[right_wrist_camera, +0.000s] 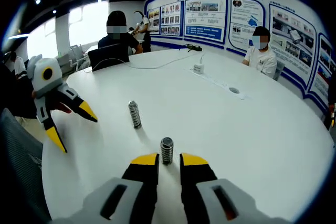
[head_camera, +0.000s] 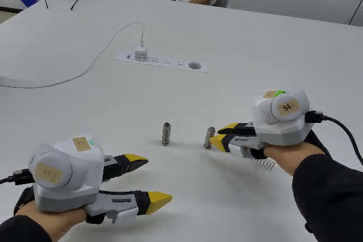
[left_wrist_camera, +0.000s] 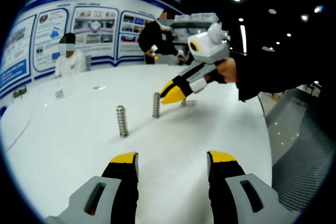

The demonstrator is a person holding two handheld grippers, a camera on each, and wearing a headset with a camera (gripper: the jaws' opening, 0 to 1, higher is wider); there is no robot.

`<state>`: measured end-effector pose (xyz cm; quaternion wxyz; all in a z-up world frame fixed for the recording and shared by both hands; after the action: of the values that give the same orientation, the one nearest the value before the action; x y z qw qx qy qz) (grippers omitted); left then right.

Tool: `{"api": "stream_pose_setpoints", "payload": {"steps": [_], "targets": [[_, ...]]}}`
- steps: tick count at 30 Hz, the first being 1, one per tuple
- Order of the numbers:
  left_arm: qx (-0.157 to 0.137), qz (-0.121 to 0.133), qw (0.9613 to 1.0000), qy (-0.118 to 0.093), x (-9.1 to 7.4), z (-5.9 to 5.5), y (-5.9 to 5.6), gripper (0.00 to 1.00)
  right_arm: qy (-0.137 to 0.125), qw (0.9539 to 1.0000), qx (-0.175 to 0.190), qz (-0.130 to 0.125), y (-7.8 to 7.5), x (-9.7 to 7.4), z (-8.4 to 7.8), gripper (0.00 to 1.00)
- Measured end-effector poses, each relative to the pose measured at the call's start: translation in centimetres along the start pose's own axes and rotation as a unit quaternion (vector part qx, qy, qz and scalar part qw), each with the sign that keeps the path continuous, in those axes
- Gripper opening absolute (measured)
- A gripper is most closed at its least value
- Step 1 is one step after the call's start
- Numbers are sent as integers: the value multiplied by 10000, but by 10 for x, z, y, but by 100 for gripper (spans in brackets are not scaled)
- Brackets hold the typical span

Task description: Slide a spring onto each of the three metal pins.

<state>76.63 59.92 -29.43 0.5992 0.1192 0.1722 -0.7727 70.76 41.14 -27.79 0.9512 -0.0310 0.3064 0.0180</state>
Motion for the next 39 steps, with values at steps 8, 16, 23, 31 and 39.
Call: {"api": "stream_pose_setpoints", "payload": {"steps": [8, 16, 23, 31, 39], "targets": [[50, -29, 10000, -6, 2, 3, -1, 54, -13, 10000, 3, -76, 4, -12, -9, 17], [71, -74, 9999, -2, 5, 3, -4, 54, 12, 9999, 53, -133, 8, -23, -22, 17], [81, -79, 9999, -16, 5, 4, -4, 54, 0, 9997, 165, -177, 13, -30, -31, 17], [93, -109, 9999, -5, 6, 5, -7, 54, -1, 9991, 317, -278, 14, -43, -45, 17], [125, -141, 9998, -3, 8, 6, -8, 53, -11, 9981, 428, -433, 9, -54, -54, 17]]}}
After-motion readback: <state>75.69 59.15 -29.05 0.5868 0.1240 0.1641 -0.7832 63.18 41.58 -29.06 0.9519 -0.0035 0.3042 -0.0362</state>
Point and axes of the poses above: the centre of the closed fingertips' face, and the gripper's own axes: x roughly forward along the fingers, y roughly to its left, z roughly out of its top, the point moved 5 cm from there along -x, roughly backward along the fingers, and after that the axes turned 1 degree about -z, right-handed, at the moved point
